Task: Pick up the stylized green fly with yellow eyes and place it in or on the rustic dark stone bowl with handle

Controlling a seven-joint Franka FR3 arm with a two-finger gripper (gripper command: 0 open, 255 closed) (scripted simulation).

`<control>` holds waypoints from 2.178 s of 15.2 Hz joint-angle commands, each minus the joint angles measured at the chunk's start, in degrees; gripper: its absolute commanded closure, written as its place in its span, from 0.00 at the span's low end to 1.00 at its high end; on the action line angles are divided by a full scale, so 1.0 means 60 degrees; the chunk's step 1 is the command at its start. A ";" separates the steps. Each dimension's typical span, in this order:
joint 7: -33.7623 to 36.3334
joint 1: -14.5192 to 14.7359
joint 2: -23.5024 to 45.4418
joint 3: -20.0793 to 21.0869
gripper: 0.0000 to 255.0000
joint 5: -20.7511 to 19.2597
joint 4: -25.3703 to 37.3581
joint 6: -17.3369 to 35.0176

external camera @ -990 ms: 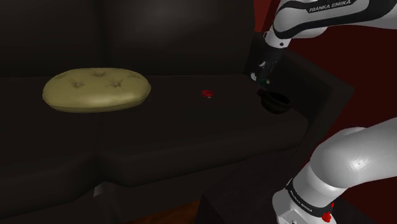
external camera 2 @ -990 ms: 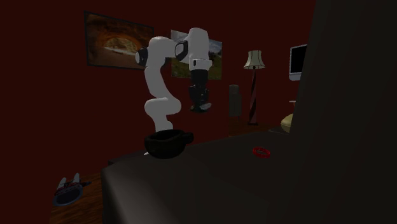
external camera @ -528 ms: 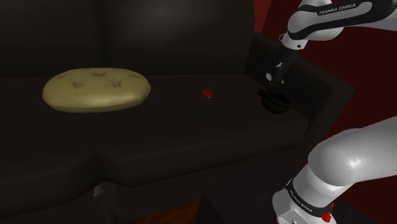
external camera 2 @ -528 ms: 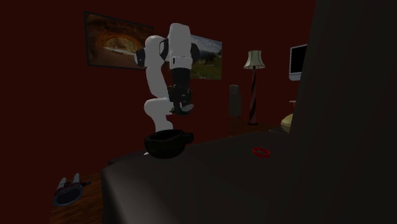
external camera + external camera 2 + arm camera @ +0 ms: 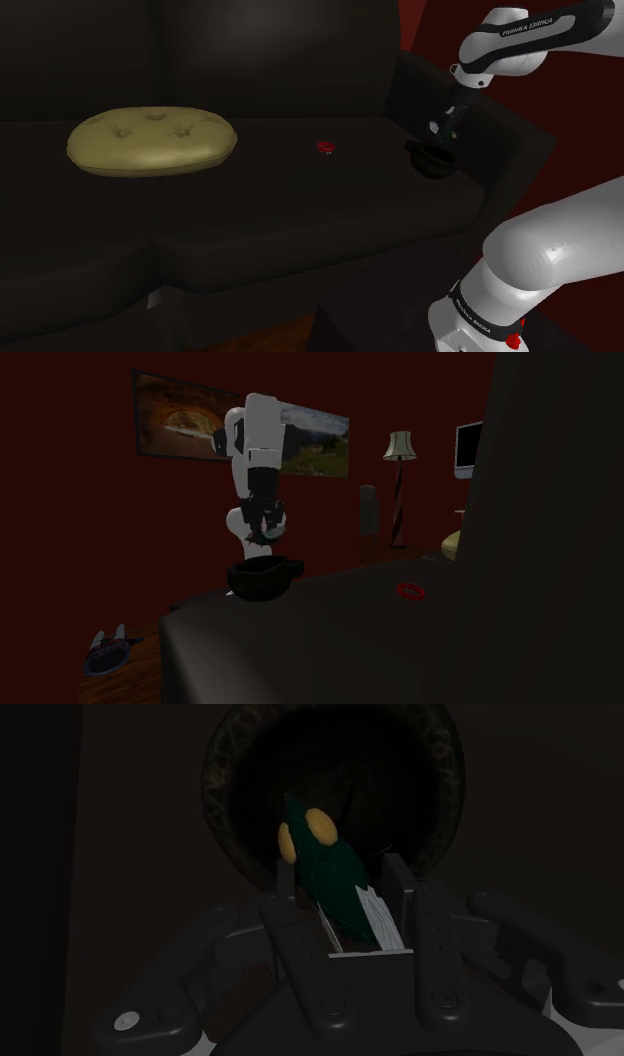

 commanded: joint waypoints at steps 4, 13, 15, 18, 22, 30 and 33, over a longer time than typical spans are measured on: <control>-0.0011 -0.0008 0.0198 -0.0123 1.00 -0.0029 -0.0469 0.0669; -0.0019 -0.0008 0.0336 -0.0196 1.00 -0.0038 -0.0724 0.1058; -0.0019 -0.0008 0.0336 -0.0196 1.00 -0.0038 -0.0724 0.1058; -0.0019 -0.0008 0.0336 -0.0196 0.00 -0.0038 -0.0724 0.1058; 0.0004 -0.0016 0.0171 -0.0119 0.00 -0.0045 -0.0531 0.0704; 0.0043 -0.0023 -0.0197 0.0086 0.00 -0.0029 0.0068 -0.0261; 0.0043 -0.0023 -0.0197 0.0085 0.00 -0.0029 0.0068 -0.0261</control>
